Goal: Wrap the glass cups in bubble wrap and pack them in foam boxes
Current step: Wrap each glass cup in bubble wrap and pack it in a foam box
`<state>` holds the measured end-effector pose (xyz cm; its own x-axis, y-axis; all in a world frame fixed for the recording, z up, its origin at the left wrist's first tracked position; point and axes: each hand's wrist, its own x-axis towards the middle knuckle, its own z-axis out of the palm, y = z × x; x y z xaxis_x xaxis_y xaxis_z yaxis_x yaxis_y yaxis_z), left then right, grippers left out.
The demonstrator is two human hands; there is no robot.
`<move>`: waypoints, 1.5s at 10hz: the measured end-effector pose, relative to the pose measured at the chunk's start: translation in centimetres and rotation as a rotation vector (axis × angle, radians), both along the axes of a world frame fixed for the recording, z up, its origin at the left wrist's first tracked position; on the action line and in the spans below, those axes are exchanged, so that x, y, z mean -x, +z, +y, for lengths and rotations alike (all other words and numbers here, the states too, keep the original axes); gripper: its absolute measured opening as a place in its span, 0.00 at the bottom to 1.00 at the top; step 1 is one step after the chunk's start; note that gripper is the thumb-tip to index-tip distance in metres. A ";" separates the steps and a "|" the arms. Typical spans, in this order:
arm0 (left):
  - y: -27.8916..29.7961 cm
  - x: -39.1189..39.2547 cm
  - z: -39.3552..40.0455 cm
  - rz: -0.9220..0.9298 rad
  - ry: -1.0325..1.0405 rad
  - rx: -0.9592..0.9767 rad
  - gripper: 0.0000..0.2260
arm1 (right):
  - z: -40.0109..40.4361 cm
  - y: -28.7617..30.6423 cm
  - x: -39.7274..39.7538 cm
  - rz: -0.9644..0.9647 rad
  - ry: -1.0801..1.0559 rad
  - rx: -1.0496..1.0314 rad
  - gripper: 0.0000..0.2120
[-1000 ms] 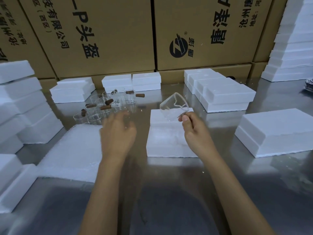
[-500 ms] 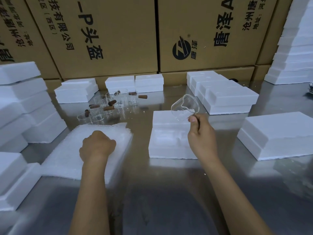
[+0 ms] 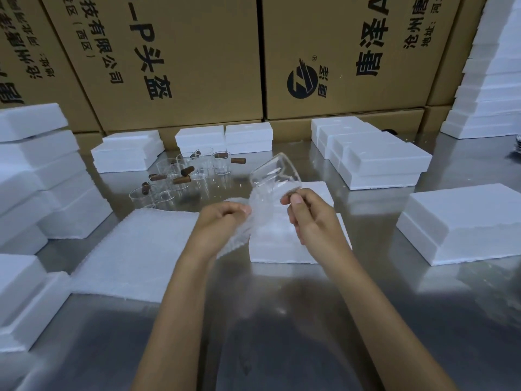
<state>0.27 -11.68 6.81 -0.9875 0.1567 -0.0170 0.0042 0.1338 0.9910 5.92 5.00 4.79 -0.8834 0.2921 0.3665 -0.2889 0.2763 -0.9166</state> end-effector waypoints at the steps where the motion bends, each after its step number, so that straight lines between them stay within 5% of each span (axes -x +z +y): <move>1: -0.2 0.1 0.3 0.012 0.039 -0.002 0.09 | -0.3 -0.7 -0.2 -0.013 -0.135 -0.412 0.08; 3: 0.2 0.4 -0.1 0.133 0.219 -0.147 0.08 | 0.3 -0.9 -0.3 -0.003 -0.222 -0.750 0.05; 5: 0.9 -0.9 1.7 0.393 -0.024 -0.007 0.08 | -0.4 -1.3 -0.3 -0.071 -0.223 -0.751 0.08; 7: 0.9 -1.9 3.0 0.425 -0.189 0.053 0.07 | 1.3 0.1 0.6 -0.312 -0.166 0.126 0.13; 8: 0.8 -2.3 3.4 0.367 -0.316 0.008 0.06 | 2.0 0.9 0.1 -0.273 0.105 0.664 0.11; 9: 0.4 -2.9 4.0 0.301 -0.454 -0.056 0.05 | 1.7 1.1 -0.1 -0.243 0.273 0.824 0.12; 11: 0.1 -3.1 4.2 0.204 -0.618 -0.230 0.05 | 1.3 1.6 -1.3 -0.124 0.396 0.735 0.08; 12: 0.3 -3.1 4.2 0.297 -0.359 -0.360 0.05 | 1.4 2.1 -0.9 -0.122 0.413 0.714 0.06; 13: 0.3 -2.3 3.6 0.524 0.192 -0.265 0.08 | 1.8 1.9 -0.3 -0.219 0.397 0.797 0.12; 15: -0.4 -1.2 2.9 0.460 0.117 -0.059 0.17 | 2.1 0.1 -1.1 -0.287 0.303 1.068 0.08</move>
<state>1.47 -8.81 6.44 -0.9016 0.0317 0.4315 0.4324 0.1032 0.8958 7.03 7.14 4.93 -0.9815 0.0938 -0.1670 0.0469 -0.7276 -0.6843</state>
